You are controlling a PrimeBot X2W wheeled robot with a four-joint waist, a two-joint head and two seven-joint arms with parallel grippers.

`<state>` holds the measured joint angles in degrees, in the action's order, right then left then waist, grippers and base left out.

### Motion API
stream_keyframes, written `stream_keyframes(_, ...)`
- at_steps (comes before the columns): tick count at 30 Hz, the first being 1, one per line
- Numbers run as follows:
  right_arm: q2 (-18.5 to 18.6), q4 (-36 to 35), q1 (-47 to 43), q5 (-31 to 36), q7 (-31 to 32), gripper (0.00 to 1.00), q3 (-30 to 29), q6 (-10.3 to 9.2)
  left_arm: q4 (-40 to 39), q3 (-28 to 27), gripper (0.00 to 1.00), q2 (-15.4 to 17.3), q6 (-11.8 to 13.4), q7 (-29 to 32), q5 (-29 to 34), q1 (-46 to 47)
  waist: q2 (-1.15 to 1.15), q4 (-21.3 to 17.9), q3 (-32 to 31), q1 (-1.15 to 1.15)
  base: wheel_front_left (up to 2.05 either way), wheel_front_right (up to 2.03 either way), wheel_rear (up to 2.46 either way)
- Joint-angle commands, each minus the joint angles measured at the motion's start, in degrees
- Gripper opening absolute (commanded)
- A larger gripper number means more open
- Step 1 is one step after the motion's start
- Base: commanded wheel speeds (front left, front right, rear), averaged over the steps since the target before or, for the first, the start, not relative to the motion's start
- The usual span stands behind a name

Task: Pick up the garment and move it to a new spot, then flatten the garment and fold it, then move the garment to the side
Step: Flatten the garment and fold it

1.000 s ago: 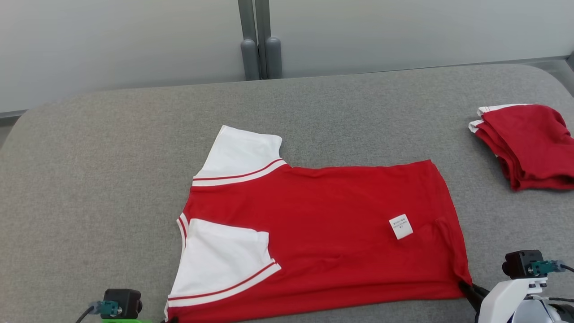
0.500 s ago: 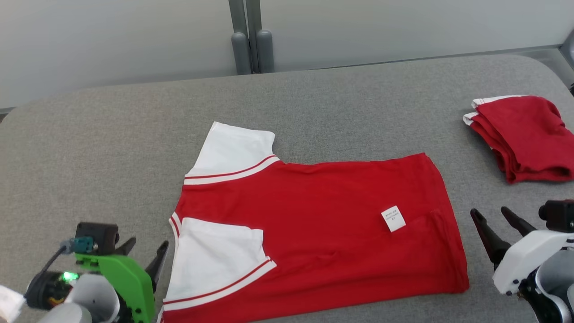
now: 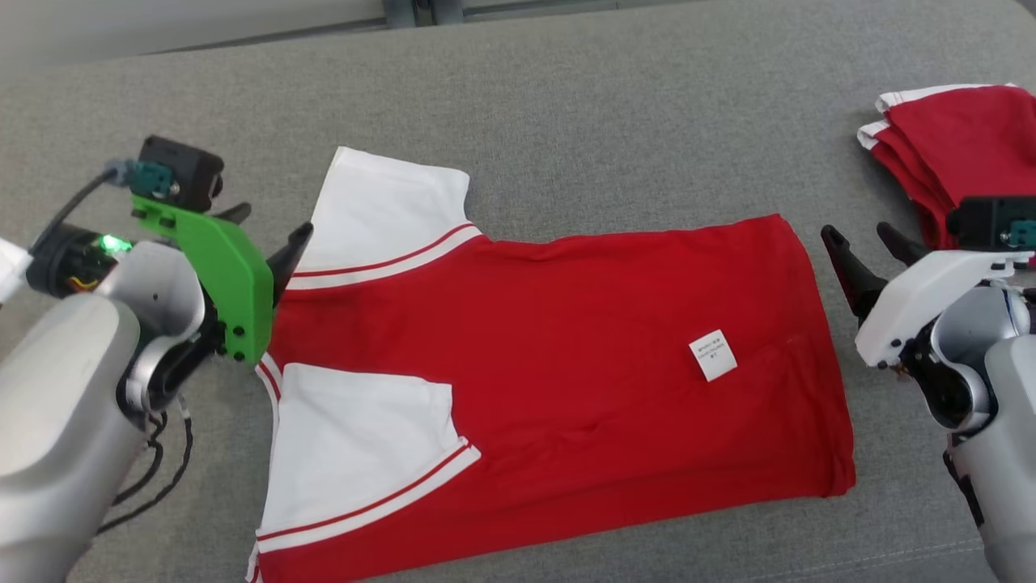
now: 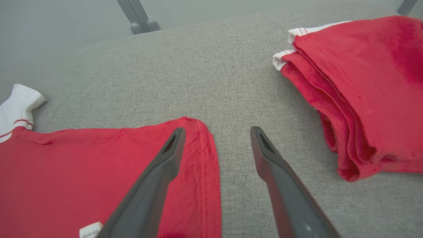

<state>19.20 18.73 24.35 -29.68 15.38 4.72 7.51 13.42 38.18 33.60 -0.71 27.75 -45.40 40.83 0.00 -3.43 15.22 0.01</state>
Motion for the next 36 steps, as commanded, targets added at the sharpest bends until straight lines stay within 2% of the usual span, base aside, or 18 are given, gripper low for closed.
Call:
stream_keyframes(1, -0.3, 1.75, 2.29, -0.81, -0.05, 1.0, 1.07, -0.05, 1.91, 0.24, 1.0, -0.64, -1.1, 0.81, 0.34, 3.16, 0.0, -1.87, 4.68, -0.01, 0.0, 0.0, 0.0)
stream_keyframes(7, -0.7, 8.14, 9.32, -3.75, 0.05, 1.0, 6.6, -0.05, 9.19, 1.48, 1.0, -2.7, -4.18, 4.36, 0.28, 11.53, 0.0, -3.44, 8.27, -0.01, 0.0, 0.0, 0.0)
stream_keyframes(11, -0.34, 10.83, 13.45, -5.51, -0.19, 0.78, 10.53, -0.05, 12.94, 1.71, 1.0, -3.51, -5.32, 6.38, -0.9, 15.87, 0.0, -4.39, 10.5, -0.01, 0.0, 0.0, 0.0)
stream_keyframes(18, -0.46, 13.31, 17.59, -9.09, -0.99, 0.74, 17.62, -0.05, 19.2, 2.72, 1.0, -3.55, -6.38, 8.82, -2.53, 20.3, 0.0, -6.36, 12.42, -0.01, 0.0, 0.0, 0.0)
stream_keyframes(22, -0.04, 13.43, 18.36, -10.71, -2.21, 0.64, 21.04, -0.05, 21.26, 3.54, 1.0, -3.01, -6.73, 8.84, -3.28, 21.39, 0.0, -7.44, 12.68, -0.01, 0.0, 0.0, 0.0)
stream_keyframes(28, 0.64, 12.68, 18.97, -12.89, -4.6, 0.31, 25.25, -0.06, 24.36, 4.93, 1.0, -2.3, -6.8, 7.93, -3.33, 22.53, 0.0, -8.65, 13.02, -0.01, 0.0, 0.0, 0.0)
stream_keyframes(29, 0.78, 12.49, 19.21, -13.2, -5.15, 0.2, 25.96, -0.06, 25.05, 5.13, 1.0, -2.36, -6.76, 7.67, -3.52, 22.59, 0.0, -8.8, 13.01, -0.01, 0.0, 0.0, 0.0)
stream_keyframes(30, 0.86, 12.38, 19.39, -13.63, -5.68, 0.0, 26.47, -0.06, 25.51, 5.24, 1.0, -2.44, -6.77, 7.62, -3.74, 22.67, 0.0, -8.88, 12.99, -0.01, 0.0, 0.0, 0.0)
stream_keyframes(31, 1.01, 12.42, 19.57, -14.11, -6.22, 0.0, 27.02, -0.07, 25.92, 5.42, 0.82, -2.54, -6.78, 7.51, -3.84, 22.84, 0.0, -8.96, 12.94, -0.01, 0.0, 0.0, 0.0)
stream_keyframes(32, 1.13, 12.54, 19.74, -14.46, -6.59, 0.0, 27.44, -0.07, 26.08, 5.76, 0.47, -2.55, -6.79, 7.41, -3.9, 23.0, 0.0, -8.99, 12.89, -0.01, 0.0, 0.0, 0.0)
stream_keyframes(33, 1.2, 12.73, 19.92, -14.87, -7.16, 0.0, 27.89, -0.07, 26.28, 6.1, 0.08, -2.49, -6.8, 7.16, -4.12, 23.16, 0.0, -9.0, 12.8, -0.01, 0.0, 0.0, 0.0)
stream_keyframes(34, 1.27, 13.02, 20.09, -15.28, -7.98, 0.0, 28.13, -0.07, 26.48, 6.47, 0.0, -2.37, -6.8, 7.06, -4.36, 23.25, 0.0, -8.96, 12.67, -0.01, 0.0, 0.0, 0.0)
stream_keyframes(36, 1.51, 13.73, 20.5, -15.95, -9.58, 0.0, 28.19, -0.08, 26.52, 7.15, 0.0, -1.84, -6.81, 6.03, -4.14, 23.73, 0.0, -8.76, 12.43, -0.01, 0.0, 0.0, 0.0)
